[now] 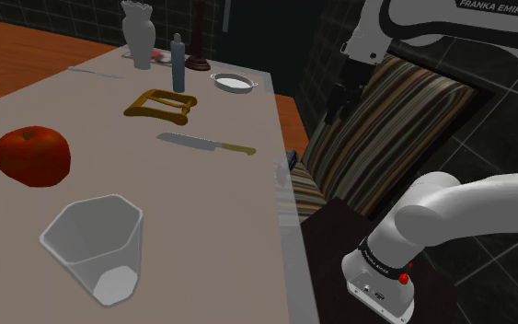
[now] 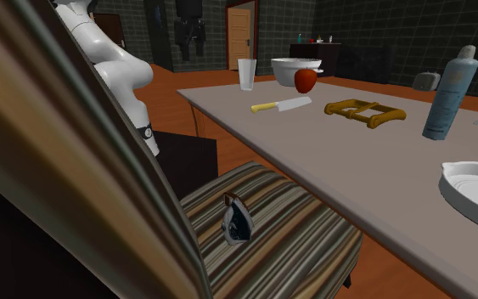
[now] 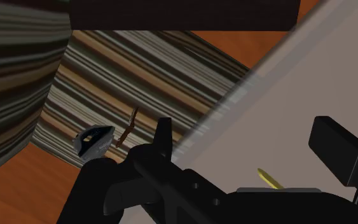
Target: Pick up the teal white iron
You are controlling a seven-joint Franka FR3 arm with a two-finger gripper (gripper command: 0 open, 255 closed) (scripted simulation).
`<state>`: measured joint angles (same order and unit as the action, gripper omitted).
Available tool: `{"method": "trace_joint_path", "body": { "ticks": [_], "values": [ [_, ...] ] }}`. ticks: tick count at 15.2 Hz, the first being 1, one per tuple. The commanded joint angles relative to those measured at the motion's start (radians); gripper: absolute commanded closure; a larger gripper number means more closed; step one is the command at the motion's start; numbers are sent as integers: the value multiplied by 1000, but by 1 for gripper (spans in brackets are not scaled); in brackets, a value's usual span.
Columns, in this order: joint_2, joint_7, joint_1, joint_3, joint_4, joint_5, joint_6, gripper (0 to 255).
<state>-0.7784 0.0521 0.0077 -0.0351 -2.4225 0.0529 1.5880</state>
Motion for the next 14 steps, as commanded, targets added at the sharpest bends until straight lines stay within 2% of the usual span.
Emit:
{"method": "trace_joint_path", "body": {
  "ticks": [1,8,14],
  "values": [
    [0,0,0,0,0,0,0,0],
    [59,88,-41,-84,-152,-49,300,0],
    [191,171,-65,-168,-220,-66,577,0]
  ]
}}
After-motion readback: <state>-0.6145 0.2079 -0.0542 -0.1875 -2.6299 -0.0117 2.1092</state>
